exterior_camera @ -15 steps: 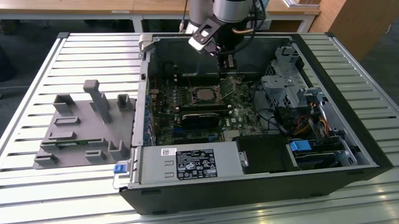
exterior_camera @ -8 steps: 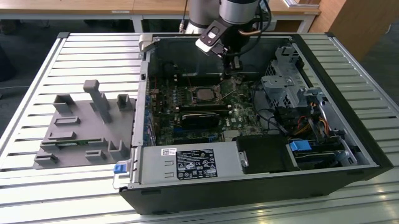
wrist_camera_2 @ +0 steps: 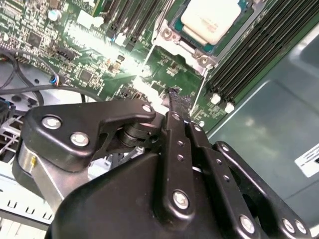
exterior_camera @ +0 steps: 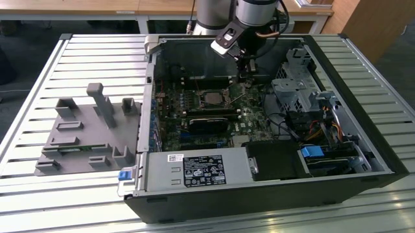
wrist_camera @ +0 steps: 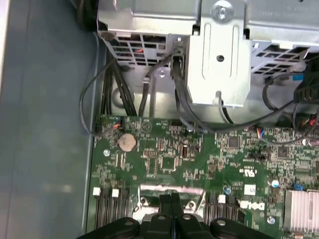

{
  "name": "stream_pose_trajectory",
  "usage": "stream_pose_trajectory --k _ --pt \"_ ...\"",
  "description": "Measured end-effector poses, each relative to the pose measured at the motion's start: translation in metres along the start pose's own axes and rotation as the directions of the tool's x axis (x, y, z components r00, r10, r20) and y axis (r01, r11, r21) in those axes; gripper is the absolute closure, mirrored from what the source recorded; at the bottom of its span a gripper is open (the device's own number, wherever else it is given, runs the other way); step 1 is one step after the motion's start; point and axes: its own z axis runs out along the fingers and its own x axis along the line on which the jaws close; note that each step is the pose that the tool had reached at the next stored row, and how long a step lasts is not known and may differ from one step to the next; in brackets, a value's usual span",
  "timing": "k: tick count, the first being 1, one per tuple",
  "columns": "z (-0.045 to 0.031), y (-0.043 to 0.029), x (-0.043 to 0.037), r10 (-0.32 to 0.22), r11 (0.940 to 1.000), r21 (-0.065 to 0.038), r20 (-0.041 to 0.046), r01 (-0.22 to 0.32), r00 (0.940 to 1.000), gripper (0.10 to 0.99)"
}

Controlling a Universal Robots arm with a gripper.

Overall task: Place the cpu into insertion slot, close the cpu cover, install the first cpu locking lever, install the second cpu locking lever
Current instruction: 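Close the cpu cover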

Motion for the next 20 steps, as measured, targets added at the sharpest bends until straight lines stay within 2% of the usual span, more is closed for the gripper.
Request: stream_pose_trajectory --k 7,11,20 --pt "0.0016 0.0064 -0.0001 0.000 1.0000 0.001 0.0002 0.000 1.0000 0.980" --pt "0.0043 0.0099 0.0006 0.000 1.0000 0.009 0.0001 0.000 1.0000 0.980" --pt "0.0070 0.0233 0.0014 0.001 0.9999 0.010 0.0001 -0.001 1.0000 0.980"
